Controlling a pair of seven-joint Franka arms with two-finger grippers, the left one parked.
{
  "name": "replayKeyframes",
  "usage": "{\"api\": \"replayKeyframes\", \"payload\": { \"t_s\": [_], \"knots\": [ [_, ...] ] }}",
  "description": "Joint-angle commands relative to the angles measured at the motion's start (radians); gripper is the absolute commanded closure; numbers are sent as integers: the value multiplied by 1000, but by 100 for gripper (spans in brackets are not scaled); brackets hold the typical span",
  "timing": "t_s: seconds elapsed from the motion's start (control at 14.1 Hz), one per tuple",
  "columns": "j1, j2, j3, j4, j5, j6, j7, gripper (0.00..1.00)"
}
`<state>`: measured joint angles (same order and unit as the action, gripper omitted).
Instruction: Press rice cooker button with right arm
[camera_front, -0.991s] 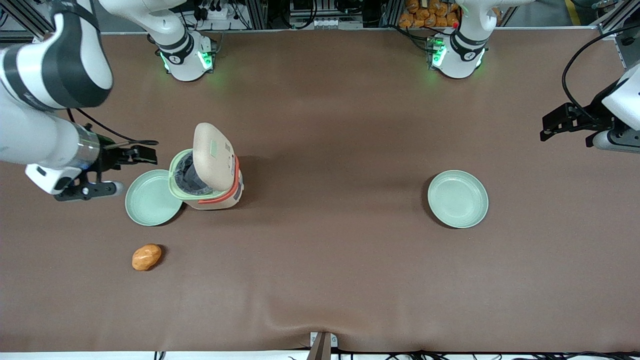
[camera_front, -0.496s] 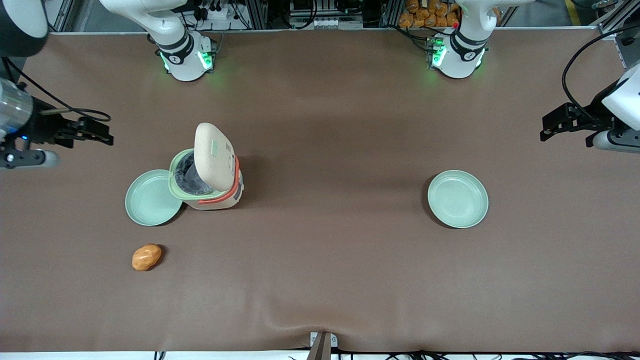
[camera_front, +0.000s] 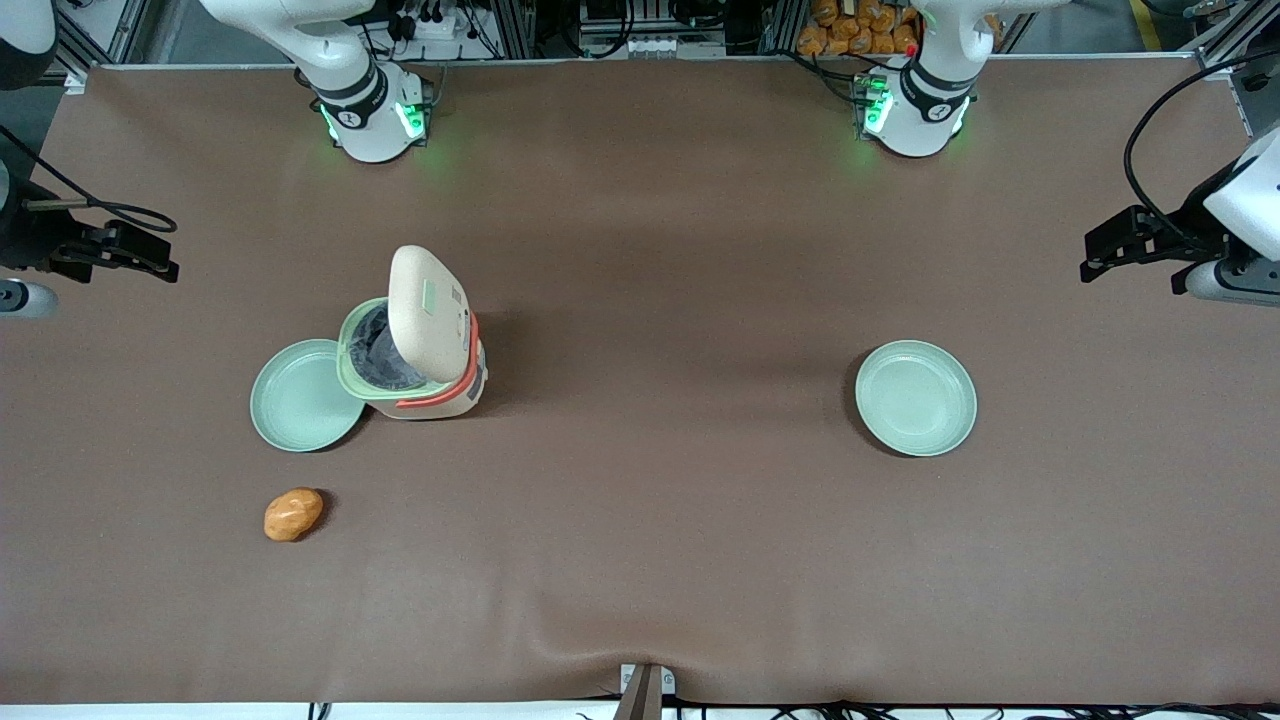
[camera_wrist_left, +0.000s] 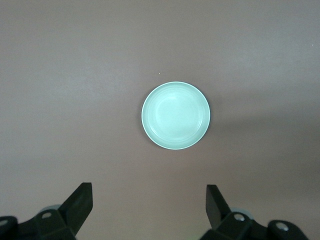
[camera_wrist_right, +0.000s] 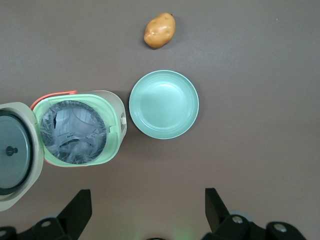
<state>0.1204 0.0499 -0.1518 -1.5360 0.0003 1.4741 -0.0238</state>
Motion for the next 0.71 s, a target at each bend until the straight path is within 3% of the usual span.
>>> {"api": "replayKeyframes", "payload": {
  "t_s": [0.0,0.14,0.35,0.64],
  "knots": [
    [-15,-24,9,-13,-13,-1,10,0],
    [-15,-33,9,-12,-8,-1,31,0],
    [-15,-44,-5,-9,49,-17,47,0],
    [-15,-42,-8,2,38,-17,47,0]
  ]
}}
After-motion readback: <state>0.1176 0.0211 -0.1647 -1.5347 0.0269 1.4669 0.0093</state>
